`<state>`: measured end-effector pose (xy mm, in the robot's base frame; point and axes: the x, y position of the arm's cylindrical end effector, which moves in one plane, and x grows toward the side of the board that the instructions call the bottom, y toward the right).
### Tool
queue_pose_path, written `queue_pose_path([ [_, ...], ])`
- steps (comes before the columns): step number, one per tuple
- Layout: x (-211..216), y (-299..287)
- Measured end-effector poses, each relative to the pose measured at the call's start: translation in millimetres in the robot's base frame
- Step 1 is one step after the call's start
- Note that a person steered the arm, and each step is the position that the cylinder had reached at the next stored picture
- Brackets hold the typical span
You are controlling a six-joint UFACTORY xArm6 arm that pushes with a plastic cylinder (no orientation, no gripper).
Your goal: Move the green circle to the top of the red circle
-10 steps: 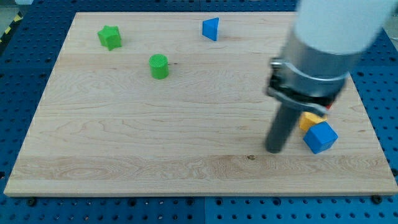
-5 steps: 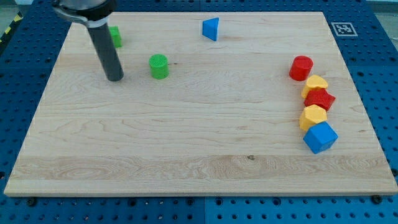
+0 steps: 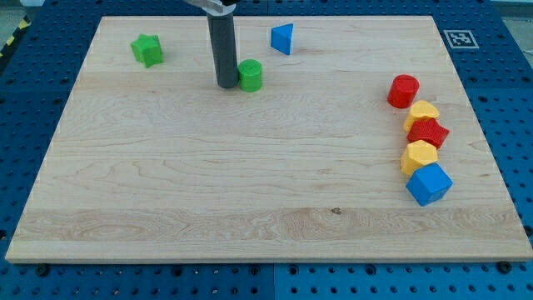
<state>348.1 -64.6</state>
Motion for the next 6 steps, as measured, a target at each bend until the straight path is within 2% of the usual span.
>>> queue_pose_path([
  [1,-4,13],
  [3,-4,74],
  [6,13,135],
])
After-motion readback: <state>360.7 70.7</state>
